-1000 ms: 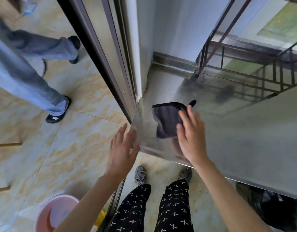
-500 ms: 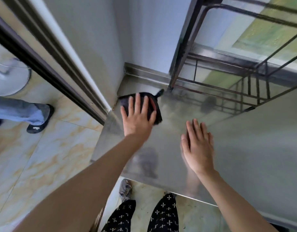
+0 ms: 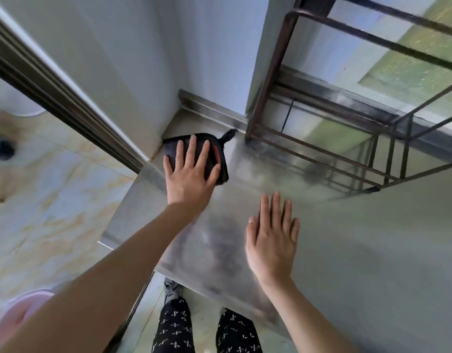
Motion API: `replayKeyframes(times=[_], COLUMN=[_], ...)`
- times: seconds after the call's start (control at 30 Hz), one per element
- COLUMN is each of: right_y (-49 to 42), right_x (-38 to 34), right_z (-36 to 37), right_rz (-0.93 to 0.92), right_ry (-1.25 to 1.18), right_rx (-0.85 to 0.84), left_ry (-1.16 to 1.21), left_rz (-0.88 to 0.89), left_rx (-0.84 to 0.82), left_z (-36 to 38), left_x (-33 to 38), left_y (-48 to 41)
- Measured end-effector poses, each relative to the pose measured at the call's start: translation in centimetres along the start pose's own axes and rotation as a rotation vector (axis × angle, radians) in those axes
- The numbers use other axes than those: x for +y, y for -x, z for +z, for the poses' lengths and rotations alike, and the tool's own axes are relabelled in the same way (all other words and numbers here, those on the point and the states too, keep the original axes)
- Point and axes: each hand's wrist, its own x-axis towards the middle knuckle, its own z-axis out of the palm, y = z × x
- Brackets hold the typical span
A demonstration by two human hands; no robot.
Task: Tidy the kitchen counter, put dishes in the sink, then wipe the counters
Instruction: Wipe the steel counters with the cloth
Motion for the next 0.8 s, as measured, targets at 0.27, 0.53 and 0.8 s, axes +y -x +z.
replayKeyframes(times=[0.27, 0.53, 0.8], right_y=[0.1, 0.3, 0.2], right_x=[0.0, 0.0, 0.2], right_z=[-0.5, -0.2, -0.2], right_rz=[-0.013, -0.021, -0.027], right_ry=[-0.033, -0.027, -0.041], right_rx=[-0.002, 0.045, 0.021], left_ry=[-0.067, -0.016, -0.074], left_rz=[0.17, -0.023, 0.287], left_rx=[-0.019, -0.057, -0.014], left_z=[0.8, -1.2, 1.0], left_x=[-2.0, -2.2, -0.4], left_y=[9.5, -1.2, 6.8])
